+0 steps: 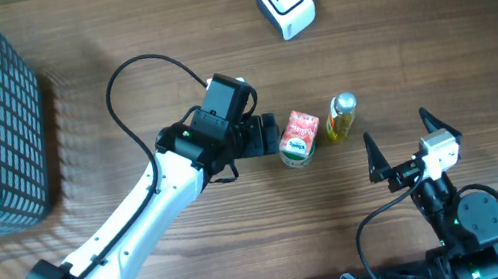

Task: Scan the item barcode

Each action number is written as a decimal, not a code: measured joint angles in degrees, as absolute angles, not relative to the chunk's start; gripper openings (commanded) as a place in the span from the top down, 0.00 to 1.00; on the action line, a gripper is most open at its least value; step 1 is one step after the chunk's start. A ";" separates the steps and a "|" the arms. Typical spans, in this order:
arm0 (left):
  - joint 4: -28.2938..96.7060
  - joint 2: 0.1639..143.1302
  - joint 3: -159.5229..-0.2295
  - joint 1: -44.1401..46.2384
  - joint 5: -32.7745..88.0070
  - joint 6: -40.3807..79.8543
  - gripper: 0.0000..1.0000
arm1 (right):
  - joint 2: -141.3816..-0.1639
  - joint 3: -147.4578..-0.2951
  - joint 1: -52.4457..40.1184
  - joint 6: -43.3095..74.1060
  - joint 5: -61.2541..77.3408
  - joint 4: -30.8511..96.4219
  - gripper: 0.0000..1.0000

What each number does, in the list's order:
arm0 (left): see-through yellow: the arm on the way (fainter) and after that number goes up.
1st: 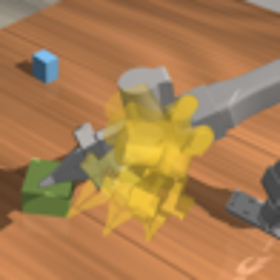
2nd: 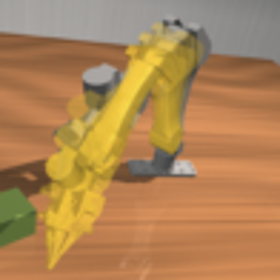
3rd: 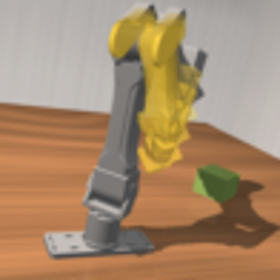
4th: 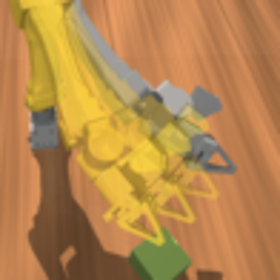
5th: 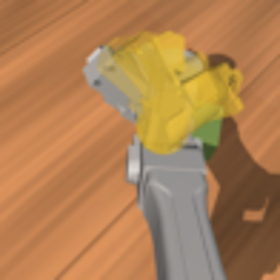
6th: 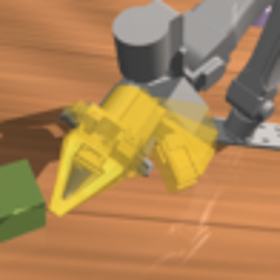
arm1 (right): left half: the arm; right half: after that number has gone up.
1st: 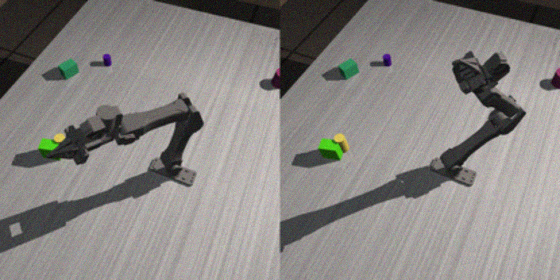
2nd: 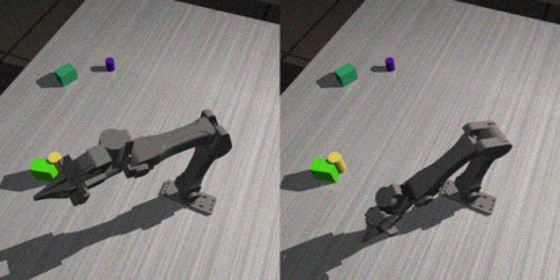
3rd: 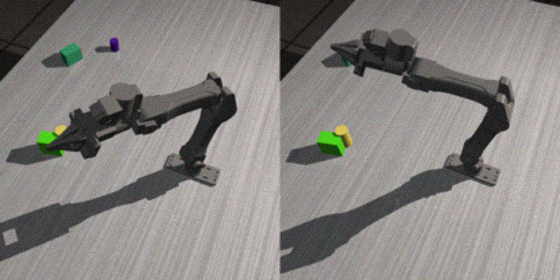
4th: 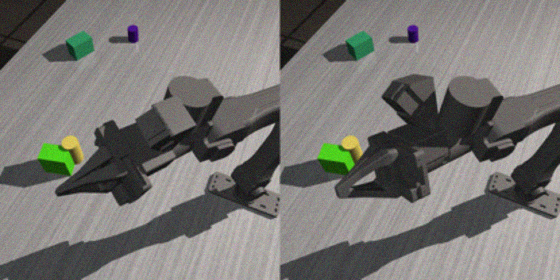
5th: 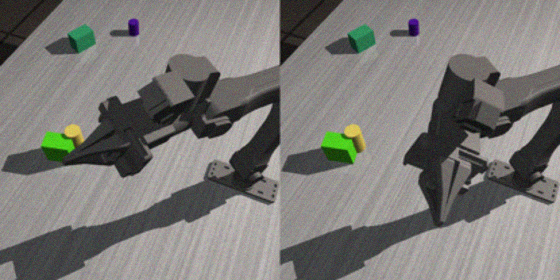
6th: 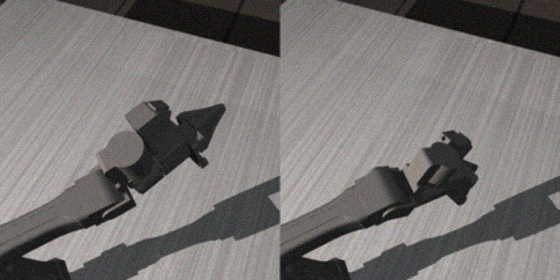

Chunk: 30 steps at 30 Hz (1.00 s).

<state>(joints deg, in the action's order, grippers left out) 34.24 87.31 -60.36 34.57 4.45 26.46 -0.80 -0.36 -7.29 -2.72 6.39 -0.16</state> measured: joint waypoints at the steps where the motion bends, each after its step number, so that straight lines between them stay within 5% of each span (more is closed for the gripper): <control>1: 34.26 87.31 -60.36 34.57 4.45 26.37 0.75 | -0.80 -0.36 -7.29 -2.72 6.39 -0.16 0.00; 4: 34.26 87.31 -60.36 34.57 4.43 26.28 0.92 | -0.80 -0.36 -7.29 -2.72 6.39 -0.16 0.00; 30: 34.24 87.31 -60.36 34.57 4.38 26.24 0.95 | -0.80 -0.36 -7.29 -2.72 6.39 -0.16 0.00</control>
